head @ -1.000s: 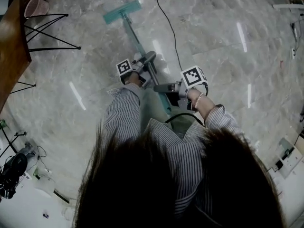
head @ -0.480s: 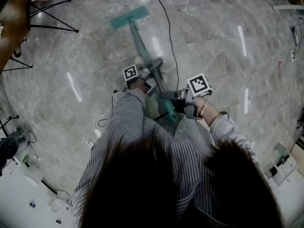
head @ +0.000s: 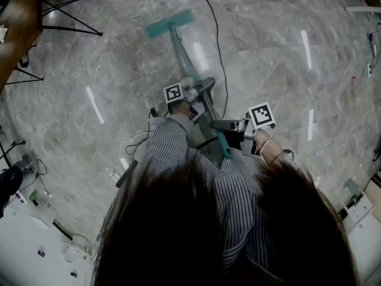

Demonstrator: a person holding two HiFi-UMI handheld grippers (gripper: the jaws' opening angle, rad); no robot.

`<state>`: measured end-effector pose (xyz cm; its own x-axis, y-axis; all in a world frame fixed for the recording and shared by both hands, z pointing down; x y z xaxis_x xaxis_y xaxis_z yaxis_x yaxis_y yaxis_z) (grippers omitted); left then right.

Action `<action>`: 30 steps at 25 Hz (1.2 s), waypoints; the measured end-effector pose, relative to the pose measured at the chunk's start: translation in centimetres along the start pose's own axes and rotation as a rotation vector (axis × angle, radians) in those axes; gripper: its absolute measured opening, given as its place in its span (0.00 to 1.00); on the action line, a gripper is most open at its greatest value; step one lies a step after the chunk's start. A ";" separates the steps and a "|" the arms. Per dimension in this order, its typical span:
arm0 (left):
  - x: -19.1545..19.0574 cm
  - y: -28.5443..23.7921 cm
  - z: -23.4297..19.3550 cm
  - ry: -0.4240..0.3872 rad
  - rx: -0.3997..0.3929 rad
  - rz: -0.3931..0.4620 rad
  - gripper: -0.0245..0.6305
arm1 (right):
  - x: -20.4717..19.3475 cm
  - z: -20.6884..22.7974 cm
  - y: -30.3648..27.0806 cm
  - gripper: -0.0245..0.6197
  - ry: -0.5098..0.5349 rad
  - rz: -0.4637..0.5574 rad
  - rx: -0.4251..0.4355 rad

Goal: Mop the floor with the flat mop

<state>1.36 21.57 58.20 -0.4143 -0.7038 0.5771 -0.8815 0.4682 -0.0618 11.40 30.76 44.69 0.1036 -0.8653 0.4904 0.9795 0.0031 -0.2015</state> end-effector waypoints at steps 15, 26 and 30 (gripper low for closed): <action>1.1 -0.4 0.5 -0.035 -0.042 0.050 0.17 | 1.0 -0.3 -0.2 0.29 0.007 0.034 0.052; 9.4 -2.9 6.0 -0.092 -0.061 0.043 0.18 | 8.9 -4.7 -2.9 0.29 0.041 0.095 0.064; 14.9 -3.8 9.5 -0.095 -0.052 0.019 0.18 | 14.2 -8.3 -5.7 0.29 0.061 0.057 0.024</action>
<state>-3.65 4.21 59.31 -0.4530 -0.7408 0.4959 -0.8611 0.5077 -0.0281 5.85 14.30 45.74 0.1494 -0.8924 0.4258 0.9762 0.0646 -0.2070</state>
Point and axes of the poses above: the fingertips, and each gripper's own axes: y backward along the fingers, z to its right, x out of its top, the point moved 7 cm from there along y, backward along the fingers, and after that the axes turned 3 degrees about -z, right-handed, at the moved point
